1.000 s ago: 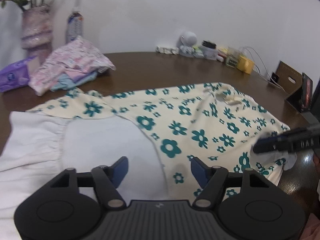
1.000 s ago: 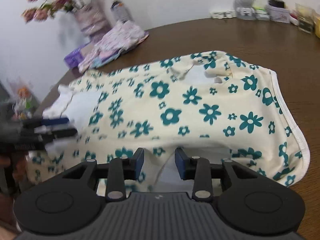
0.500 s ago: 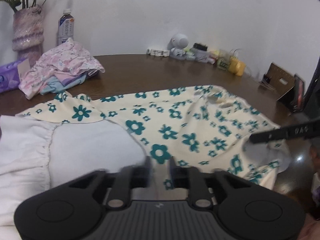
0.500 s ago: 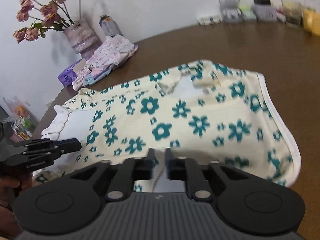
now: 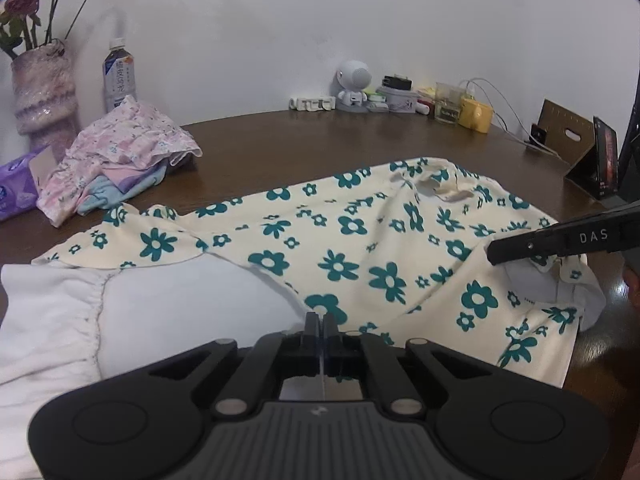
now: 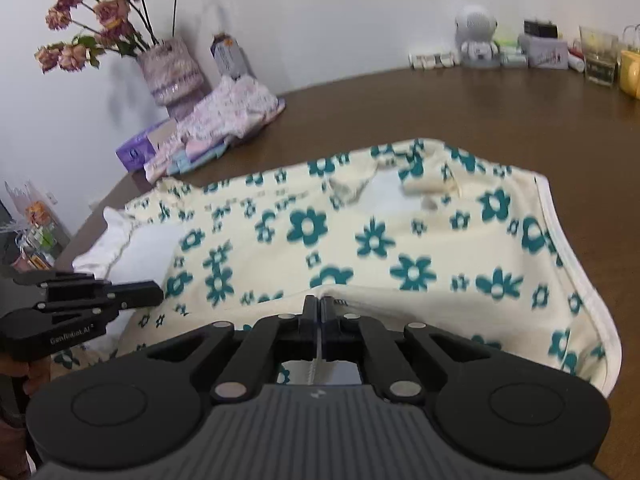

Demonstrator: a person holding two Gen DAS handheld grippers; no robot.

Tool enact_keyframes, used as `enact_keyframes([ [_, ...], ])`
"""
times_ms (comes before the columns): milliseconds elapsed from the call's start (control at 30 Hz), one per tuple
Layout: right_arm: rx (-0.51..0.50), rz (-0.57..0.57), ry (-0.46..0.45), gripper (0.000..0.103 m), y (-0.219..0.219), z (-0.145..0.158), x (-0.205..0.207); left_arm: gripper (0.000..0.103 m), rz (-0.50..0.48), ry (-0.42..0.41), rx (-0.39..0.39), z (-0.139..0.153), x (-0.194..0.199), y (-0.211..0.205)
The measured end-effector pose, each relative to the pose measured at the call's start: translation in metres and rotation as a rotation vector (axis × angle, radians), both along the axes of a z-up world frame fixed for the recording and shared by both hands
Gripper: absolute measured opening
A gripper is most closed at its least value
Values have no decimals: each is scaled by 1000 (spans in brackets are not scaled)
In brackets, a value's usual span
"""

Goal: Fold clothes

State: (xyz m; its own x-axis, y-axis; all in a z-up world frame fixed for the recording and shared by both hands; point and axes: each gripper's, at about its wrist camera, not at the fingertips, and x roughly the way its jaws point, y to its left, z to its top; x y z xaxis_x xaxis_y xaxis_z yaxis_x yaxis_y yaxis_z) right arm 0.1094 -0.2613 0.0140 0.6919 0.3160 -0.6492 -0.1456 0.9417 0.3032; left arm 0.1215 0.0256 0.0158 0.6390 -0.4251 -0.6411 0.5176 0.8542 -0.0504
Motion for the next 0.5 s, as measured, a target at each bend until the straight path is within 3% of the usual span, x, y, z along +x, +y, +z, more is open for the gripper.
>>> enact_keyframes([
  [200, 37, 21, -4, 6, -5, -8, 10, 7, 71, 19, -47, 1, 3, 13],
  [267, 95, 14, 24, 12, -14, -5, 8, 24, 74, 6, -61, 8, -5, 20],
  [333, 118, 23, 44, 38, -23, 3, -2, 38, 70, -7, -67, 14, -15, 27],
  [367, 96, 33, 47, 39, -23, 7, -9, 48, 59, -8, -58, 16, -21, 29],
  [500, 32, 102, 75, 39, -21, 14, -28, 50, 31, 13, -24, 13, -39, 32],
])
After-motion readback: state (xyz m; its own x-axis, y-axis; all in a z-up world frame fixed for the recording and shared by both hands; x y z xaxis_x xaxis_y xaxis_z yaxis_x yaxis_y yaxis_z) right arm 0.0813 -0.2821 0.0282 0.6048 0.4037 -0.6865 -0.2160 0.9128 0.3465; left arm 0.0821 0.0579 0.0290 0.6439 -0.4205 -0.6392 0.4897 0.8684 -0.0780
